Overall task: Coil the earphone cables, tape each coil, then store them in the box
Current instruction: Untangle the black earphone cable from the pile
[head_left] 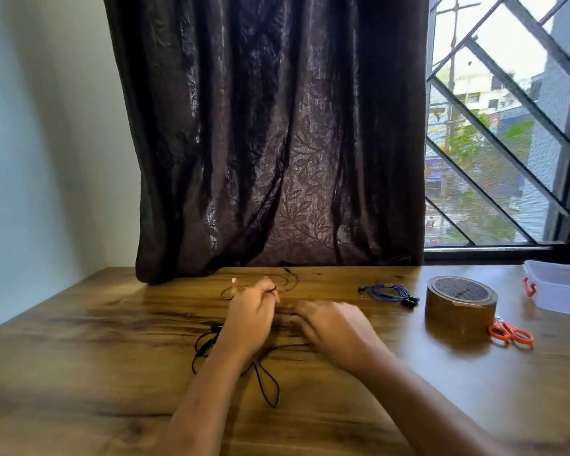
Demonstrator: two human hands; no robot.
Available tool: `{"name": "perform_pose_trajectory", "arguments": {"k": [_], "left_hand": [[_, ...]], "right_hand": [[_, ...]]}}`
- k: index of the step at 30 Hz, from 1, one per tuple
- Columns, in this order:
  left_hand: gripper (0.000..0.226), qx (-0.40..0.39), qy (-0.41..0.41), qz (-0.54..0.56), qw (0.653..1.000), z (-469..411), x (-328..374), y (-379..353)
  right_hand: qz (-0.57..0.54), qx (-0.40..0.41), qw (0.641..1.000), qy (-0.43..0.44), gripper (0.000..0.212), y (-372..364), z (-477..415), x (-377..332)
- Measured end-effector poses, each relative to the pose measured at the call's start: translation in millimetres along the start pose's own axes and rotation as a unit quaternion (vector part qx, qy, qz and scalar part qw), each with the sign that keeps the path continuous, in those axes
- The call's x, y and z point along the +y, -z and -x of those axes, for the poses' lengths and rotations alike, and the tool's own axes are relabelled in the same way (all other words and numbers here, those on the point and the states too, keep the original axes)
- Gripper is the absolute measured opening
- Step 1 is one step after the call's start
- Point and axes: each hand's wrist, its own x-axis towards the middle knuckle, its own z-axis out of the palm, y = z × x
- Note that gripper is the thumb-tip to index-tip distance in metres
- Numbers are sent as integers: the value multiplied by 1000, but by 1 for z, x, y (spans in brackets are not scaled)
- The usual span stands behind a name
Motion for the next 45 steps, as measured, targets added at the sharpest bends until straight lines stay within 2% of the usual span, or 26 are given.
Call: {"name": "perform_pose_trajectory", "arguments": {"k": [1,2,3,5,7,9,11,13,14,17,20,22,23,26,27,29,31,33,36,38,40,42,45], "left_hand": [[30,-25,-14,-87,996,1,-3,0],[29,-48,-11,-121,991,1,-5,1],[29,-76,3,-102,992,1,-5,1],[29,-141,49,17,989,2,2,-1],[31,-216,99,155,959,5,14,-4],[34,-295,131,288,902,11,28,-6],[35,-370,135,426,814,16,39,-5],[40,-392,143,528,740,18,43,-4],[43,-379,147,559,723,19,44,-5],[42,-263,139,616,730,18,50,-5],[39,-98,134,656,736,10,45,0],[40,-7,119,634,764,4,34,3],[43,19,113,596,795,1,28,5],[45,21,90,381,920,-3,10,7],[45,-1,86,324,942,-3,7,6],[45,-67,96,260,958,-2,5,2],[44,-159,119,251,947,4,11,-1],[40,-257,130,260,922,11,26,-1],[39,-350,148,346,858,20,44,2],[41,-381,148,435,802,22,49,4],[43,-363,134,516,764,21,50,7],[43,-303,130,563,758,19,50,6],[40,-185,147,591,772,15,48,0]], "right_hand": [[8,39,999,-3,26,4,0,7],[8,78,997,-10,21,7,0,15],[0,113,993,-23,14,10,1,22],[-20,164,984,-69,7,16,3,31],[-17,176,977,-120,8,18,5,36],[-15,164,973,-163,12,17,6,40],[-14,138,972,-192,15,15,6,44],[-21,112,971,-208,16,10,6,43],[-30,93,973,-208,16,6,6,42],[-77,-18,977,-196,14,-8,5,27],[-77,-142,982,-100,27,-13,-1,-3],[-108,-144,981,-68,32,-11,-4,-19],[-133,-134,980,-60,31,-11,-5,-23],[-172,-128,976,-39,25,-8,-6,-23],[-184,-107,976,-38,25,-7,-7,-17],[-173,-32,984,-29,24,-1,-7,4],[-172,76,982,-14,18,6,-5,24],[-197,194,961,-23,10,14,-2,38],[-230,291,924,-90,11,18,1,48],[-241,301,911,-144,15,14,0,50],[-252,286,908,-176,17,7,-1,49],[-267,241,914,-189,18,-2,-4,43],[-307,116,930,-168,22,-15,-4,24]]}}
